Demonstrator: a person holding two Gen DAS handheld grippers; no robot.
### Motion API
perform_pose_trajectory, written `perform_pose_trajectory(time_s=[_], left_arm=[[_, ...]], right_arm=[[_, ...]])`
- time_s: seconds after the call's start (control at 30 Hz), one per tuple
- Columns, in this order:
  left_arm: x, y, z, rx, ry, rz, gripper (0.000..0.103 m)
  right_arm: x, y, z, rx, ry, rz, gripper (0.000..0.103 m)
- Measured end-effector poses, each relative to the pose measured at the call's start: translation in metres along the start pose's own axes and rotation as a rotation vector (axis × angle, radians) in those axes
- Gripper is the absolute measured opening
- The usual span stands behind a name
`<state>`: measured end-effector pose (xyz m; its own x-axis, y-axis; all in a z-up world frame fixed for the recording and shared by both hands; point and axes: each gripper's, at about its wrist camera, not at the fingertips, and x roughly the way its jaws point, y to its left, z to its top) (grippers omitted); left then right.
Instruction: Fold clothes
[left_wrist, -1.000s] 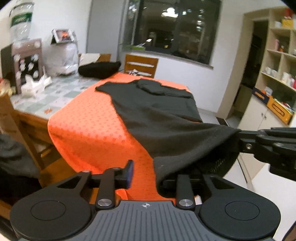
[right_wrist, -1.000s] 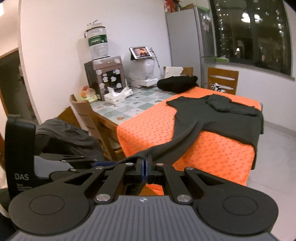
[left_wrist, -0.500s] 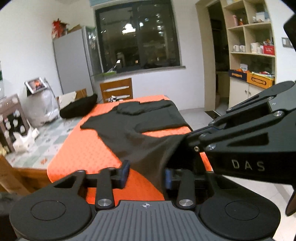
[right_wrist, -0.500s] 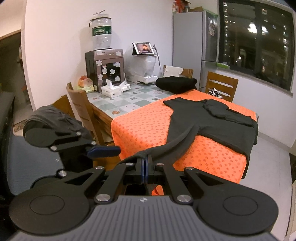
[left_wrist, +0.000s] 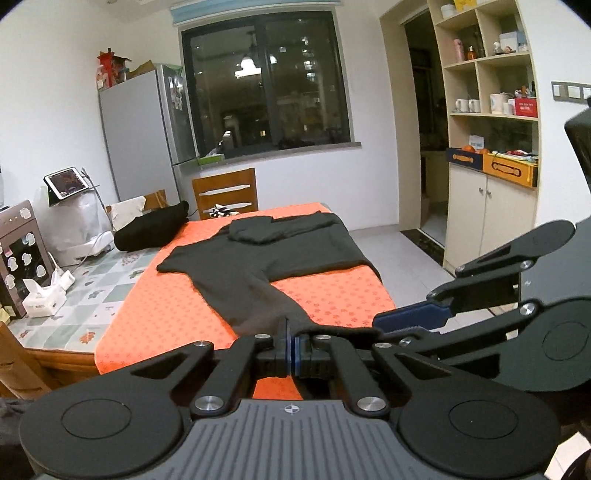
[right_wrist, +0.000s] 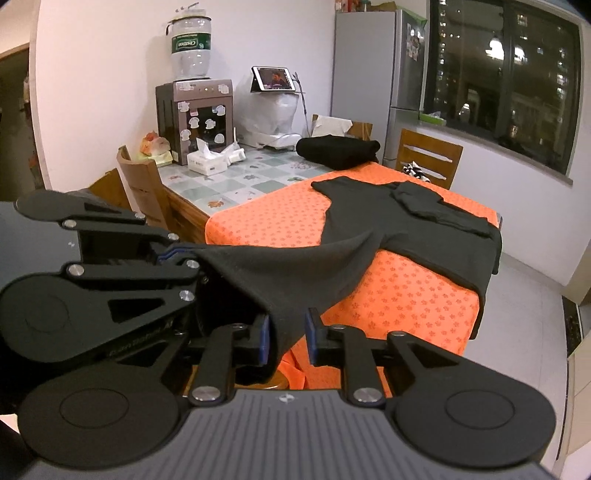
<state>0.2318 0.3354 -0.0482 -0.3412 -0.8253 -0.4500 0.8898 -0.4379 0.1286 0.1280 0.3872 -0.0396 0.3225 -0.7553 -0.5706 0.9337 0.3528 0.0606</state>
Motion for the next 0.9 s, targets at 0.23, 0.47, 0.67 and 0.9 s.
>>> perform_pose_trajectory(time_s=[0.23,0.47,0.67,0.9], left_arm=[[-0.001,0.005,0.0,-0.016,0.005,-0.006,0.004],[-0.001,0.009,-0.002,-0.032,0.022,0.007,0.005],[0.009,0.001,-0.017,-0.028,0.071,0.001,0.011],[0.025,-0.024,-0.033,0.036,0.132,-0.026,0.011]], right_arm=[[0.006,-0.006,-0.013,0.085,0.018,0.031,0.027],[0.012,-0.017,-0.027,0.197,-0.001,0.05,0.003],[-0.013,-0.023,-0.02,0.163,-0.079,-0.038,0.002],[-0.014,-0.042,-0.034,0.202,-0.022,-0.076,0.002]])
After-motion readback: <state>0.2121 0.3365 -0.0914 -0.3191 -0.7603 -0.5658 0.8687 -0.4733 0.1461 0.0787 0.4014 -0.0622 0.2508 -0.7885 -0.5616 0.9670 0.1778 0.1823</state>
